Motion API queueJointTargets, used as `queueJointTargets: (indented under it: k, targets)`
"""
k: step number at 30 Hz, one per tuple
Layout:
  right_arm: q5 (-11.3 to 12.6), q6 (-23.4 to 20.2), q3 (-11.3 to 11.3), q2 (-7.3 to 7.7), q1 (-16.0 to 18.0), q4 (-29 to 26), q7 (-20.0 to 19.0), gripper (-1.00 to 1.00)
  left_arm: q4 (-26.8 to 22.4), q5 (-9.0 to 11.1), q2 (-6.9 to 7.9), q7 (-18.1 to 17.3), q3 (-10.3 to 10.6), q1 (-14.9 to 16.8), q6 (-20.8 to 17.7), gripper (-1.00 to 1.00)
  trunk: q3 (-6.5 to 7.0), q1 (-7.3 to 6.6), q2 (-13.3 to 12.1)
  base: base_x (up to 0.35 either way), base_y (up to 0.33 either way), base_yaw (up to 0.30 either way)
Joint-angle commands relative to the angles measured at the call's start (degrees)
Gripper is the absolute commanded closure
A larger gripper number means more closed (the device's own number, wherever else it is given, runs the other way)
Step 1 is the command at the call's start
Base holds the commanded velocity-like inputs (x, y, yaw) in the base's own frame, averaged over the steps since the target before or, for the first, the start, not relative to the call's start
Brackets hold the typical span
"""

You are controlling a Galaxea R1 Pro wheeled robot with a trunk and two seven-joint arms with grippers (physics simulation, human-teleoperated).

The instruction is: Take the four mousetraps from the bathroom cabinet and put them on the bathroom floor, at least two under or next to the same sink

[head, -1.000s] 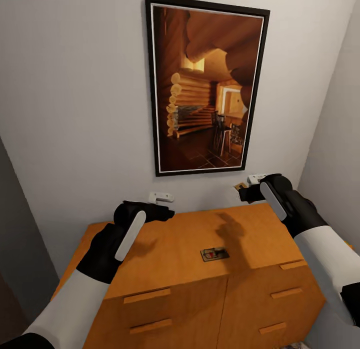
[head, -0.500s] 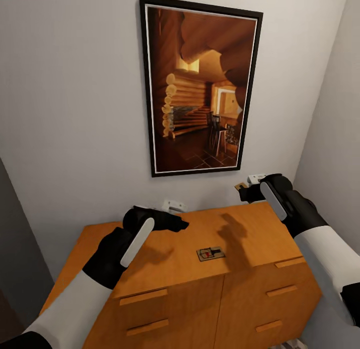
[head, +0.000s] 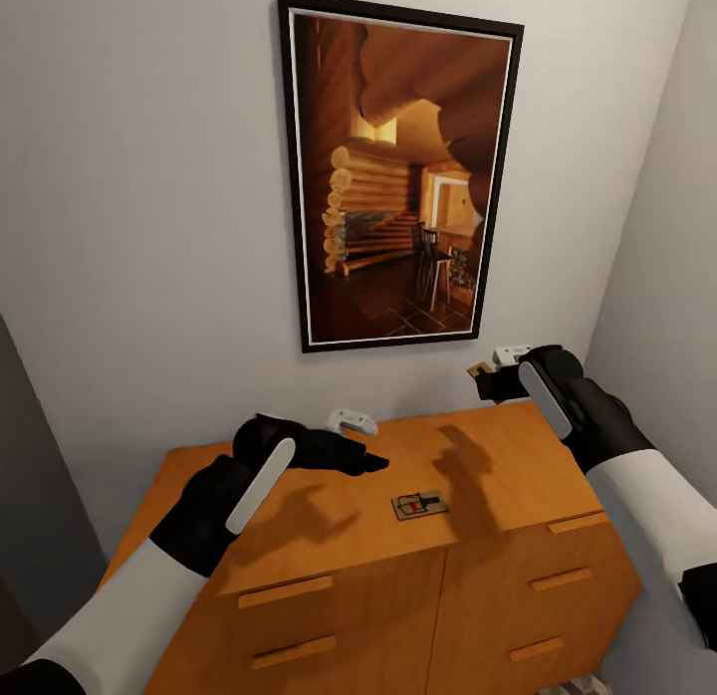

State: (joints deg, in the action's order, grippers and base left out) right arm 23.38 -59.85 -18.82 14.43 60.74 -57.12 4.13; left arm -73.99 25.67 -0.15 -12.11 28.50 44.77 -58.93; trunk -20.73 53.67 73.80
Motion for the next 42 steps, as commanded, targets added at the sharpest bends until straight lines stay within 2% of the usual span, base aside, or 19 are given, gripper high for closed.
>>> queueJointTargets:
  k: [1, 6, 19, 22, 26, 27, 31, 35, 42]
  targets:
    - [0.53, -0.15, -0.19, 0.07, 0.07, -0.06, 0.43, 1.00, -0.18, -0.91, 0.15, -1.15, -0.03, 0.05, -0.16, -1.00, -0.07, 0.00, 0.05, 0.000, 0.000, 0.000]
    - [0.54, -0.15, -0.17, 0.07, 0.04, -0.08, 0.43, 1.00, -0.76, -3.18, 0.58, -3.15, -0.03, 0.05, -0.14, -1.00, -0.07, 0.00, 0.05, 0.000, 0.000, 0.000]
    - [0.51, -0.15, -0.23, 0.00, 0.05, -0.18, 0.66, 1.00, -0.74, -4.50, 0.63, -4.56, -0.03, 0.05, 0.19, -1.00, 0.17, 0.00, 0.05, 0.000, 0.000, -0.118]
    - [0.50, -0.15, -0.26, -0.01, 0.04, -0.18, 0.69, 1.00, -0.60, -6.15, 0.33, -4.58, -0.03, 0.05, 0.21, -1.00, 0.19, 0.00, 0.05, 0.000, 0.000, -0.063]
    - [0.52, -0.15, -0.31, -0.01, 0.04, -0.19, 0.70, 1.00, -0.30, -10.31, -0.77, -4.59, -0.03, 0.05, 0.16, -1.00, 0.21, 0.00, 0.05, 0.000, 0.000, -0.023]
    - [0.52, -0.15, -0.32, -0.01, 0.04, -0.22, 0.70, 1.00, -0.09, -12.02, -1.48, -4.59, -0.03, 0.05, 0.12, -1.00, 0.21, 0.00, 0.05, 0.000, 0.000, -0.009]
    - [0.52, -0.15, -0.33, -0.01, 0.03, -0.25, 0.70, 1.00, 1.32, -15.20, -3.47, -4.59, -0.03, 0.05, 0.07, -1.00, 0.21, 0.00, 0.05, 0.000, 0.000, -0.005]
    - [0.55, -0.15, -0.34, -0.01, 0.03, -0.26, 0.67, 1.00, 3.47, -16.66, -4.82, -4.59, -0.03, 0.05, 0.10, -1.00, 0.22, 0.00, 0.05, 0.000, 0.000, -0.002]
    - [0.59, -0.15, -0.34, 0.00, 0.04, -0.30, 0.64, 1.00, 6.72, -17.56, -5.53, -4.59, -0.02, 1.10, 0.20, -1.00, 0.22, 0.00, 0.05, 0.000, 0.000, 0.000]
